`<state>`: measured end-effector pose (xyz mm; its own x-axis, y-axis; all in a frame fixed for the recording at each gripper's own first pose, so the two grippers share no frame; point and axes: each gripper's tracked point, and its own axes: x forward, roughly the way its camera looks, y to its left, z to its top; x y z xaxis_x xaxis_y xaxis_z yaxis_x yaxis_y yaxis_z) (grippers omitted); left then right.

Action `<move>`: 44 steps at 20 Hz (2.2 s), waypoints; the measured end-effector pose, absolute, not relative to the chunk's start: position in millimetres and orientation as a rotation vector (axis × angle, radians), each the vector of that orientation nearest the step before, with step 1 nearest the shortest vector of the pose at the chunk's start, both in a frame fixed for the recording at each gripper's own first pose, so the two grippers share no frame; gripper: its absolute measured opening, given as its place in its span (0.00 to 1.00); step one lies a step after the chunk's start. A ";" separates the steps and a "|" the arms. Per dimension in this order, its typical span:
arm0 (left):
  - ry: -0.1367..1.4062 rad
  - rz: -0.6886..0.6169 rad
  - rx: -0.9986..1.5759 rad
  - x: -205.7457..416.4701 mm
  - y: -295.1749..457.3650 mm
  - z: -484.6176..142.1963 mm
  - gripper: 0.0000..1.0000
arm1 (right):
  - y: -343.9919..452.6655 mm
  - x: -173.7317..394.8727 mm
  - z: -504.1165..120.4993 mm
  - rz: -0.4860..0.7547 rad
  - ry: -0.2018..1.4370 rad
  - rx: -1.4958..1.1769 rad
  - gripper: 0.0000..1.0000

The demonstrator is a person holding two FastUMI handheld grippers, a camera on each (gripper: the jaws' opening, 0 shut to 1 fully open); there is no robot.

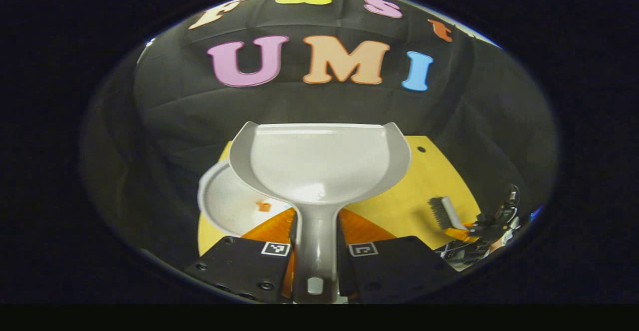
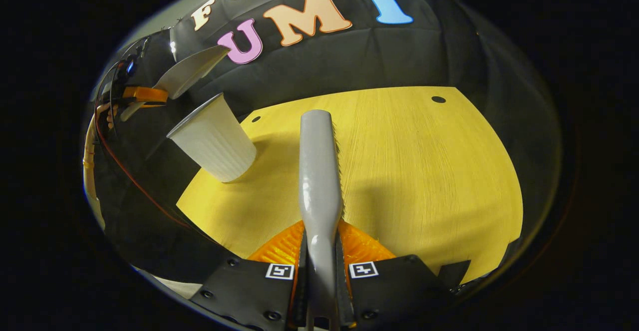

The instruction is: Pick up the small broom and dustpan from the desktop, sweep the trash into the dustpan with the broom, and then empty the trash into the garbage bin.

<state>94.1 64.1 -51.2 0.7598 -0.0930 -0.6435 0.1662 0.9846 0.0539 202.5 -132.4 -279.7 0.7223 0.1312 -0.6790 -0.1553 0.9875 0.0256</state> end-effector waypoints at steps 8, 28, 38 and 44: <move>0.713 -0.168 0.077 81.4 -23.1 -150.2 0.28 | -132.8 201.0 -286.5 0.058 0.774 -0.008 0.25; 0.939 0.063 0.088 35.7 3.1 -345.9 0.29 | -131.9 181.2 -308.3 -0.118 0.962 0.124 0.24; 0.906 0.041 0.137 22.0 1.7 -341.2 0.95 | -128.4 175.0 -298.7 -0.094 0.972 0.159 0.95; 0.681 0.051 0.102 14.9 -4.2 -257.4 0.95 | -107.9 155.3 -229.0 0.018 0.823 0.143 0.99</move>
